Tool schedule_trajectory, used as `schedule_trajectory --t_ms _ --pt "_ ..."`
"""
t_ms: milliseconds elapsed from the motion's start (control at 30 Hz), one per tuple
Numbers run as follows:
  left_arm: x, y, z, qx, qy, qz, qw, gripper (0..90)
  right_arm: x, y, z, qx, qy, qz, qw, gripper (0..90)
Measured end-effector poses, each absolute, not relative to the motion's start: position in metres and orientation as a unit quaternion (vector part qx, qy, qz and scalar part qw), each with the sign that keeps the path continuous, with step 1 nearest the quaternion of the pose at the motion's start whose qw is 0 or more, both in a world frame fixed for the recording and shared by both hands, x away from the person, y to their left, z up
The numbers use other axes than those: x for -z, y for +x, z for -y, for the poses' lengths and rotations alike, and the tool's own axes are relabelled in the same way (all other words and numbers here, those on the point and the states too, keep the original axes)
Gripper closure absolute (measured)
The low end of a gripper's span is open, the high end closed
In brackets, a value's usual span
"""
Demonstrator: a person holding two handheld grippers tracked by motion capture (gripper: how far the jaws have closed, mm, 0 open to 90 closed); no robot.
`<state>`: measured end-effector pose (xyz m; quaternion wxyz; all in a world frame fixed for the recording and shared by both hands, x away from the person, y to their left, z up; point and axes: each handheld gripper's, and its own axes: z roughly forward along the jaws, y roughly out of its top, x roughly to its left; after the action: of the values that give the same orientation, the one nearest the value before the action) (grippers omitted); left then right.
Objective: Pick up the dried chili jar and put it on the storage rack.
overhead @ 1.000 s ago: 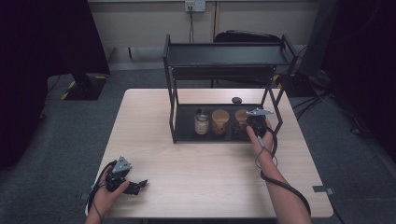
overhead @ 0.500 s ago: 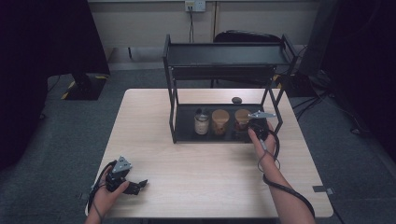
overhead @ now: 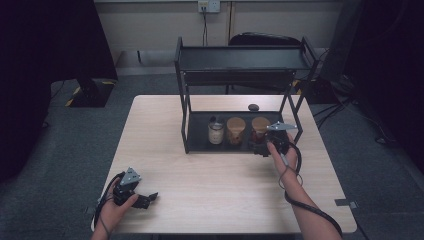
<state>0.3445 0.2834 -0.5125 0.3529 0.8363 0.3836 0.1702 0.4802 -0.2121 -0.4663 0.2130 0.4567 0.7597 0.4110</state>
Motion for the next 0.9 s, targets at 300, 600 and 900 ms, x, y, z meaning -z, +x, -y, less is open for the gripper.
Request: schedule_trajectory --t_ms 300,600,900 --pt "0.512 0.345 -0.283 -0.17 0.836 -0.384 0.353 0.1 0.463 0.472 0.214 -0.42 0.45 -0.759 0.21 3.2" --pt "0.512 0.345 -0.283 -0.17 0.836 -0.384 0.353 0.1 0.464 0.464 0.215 -0.423 0.444 -0.764 0.201 3.3" --pt "0.512 0.345 -0.283 -0.17 0.836 -0.384 0.353 0.1 0.466 0.454 0.216 -0.426 0.437 -0.768 0.194 3.4"
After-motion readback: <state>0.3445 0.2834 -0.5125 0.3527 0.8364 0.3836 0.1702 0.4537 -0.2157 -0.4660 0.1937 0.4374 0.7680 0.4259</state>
